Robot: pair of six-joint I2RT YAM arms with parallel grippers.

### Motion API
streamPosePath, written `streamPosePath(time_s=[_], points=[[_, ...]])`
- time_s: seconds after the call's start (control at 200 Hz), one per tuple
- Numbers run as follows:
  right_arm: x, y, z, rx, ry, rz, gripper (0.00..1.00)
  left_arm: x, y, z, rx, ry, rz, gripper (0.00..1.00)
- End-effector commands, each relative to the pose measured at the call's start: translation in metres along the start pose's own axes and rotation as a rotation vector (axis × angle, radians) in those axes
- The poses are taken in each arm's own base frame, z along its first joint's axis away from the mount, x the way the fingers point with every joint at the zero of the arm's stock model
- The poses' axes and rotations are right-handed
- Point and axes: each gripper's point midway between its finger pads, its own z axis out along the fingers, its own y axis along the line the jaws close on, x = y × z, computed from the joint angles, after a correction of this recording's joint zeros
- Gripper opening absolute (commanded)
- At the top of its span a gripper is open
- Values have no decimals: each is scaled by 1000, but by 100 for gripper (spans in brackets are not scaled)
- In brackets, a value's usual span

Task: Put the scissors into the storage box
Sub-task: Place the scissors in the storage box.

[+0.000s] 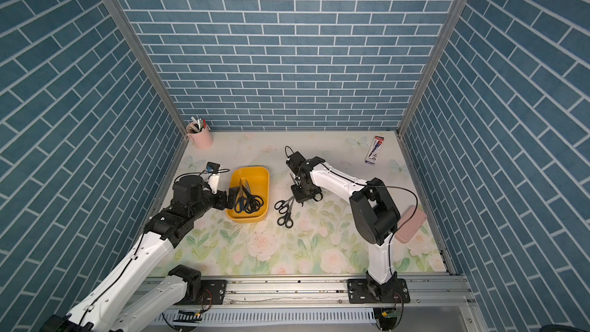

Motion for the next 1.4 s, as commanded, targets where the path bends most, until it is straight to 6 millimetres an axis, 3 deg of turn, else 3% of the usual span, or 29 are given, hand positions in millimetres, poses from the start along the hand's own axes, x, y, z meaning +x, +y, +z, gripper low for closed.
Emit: streamPosePath(time_s=[0.0,0.255,0.405,0.62,0.73,0.95,1.215,1.345,1.365,1.395], points=[[-3,6,-17,6,-8,-7,0,-7,21,-6,-70,-20,-50,100],[-30,37,-43,-38,-77,-40,0,-5,37,-4,-114,-4,-76,100],[-40,78,-46,-111,-103,-75,0,-4,43,-6,-137,-8,-89,100],[-55,140,-43,-247,-163,-56,0,2,76,-11,-291,9,-148,100],[-61,163,-42,-299,-190,-45,0,2,76,-10,-273,4,-153,100],[-61,180,-26,-300,-208,-26,0,2,67,-8,-216,9,-122,100],[-61,176,2,-248,-184,-11,0,-3,42,-3,-64,-11,-81,100],[-62,181,5,-249,-182,-17,0,-4,29,-3,9,-26,-66,100],[-59,180,20,-236,-155,-19,0,-5,28,-3,20,-31,-62,100],[-58,182,23,-236,-147,-24,0,-6,24,-4,39,-38,-57,100]])
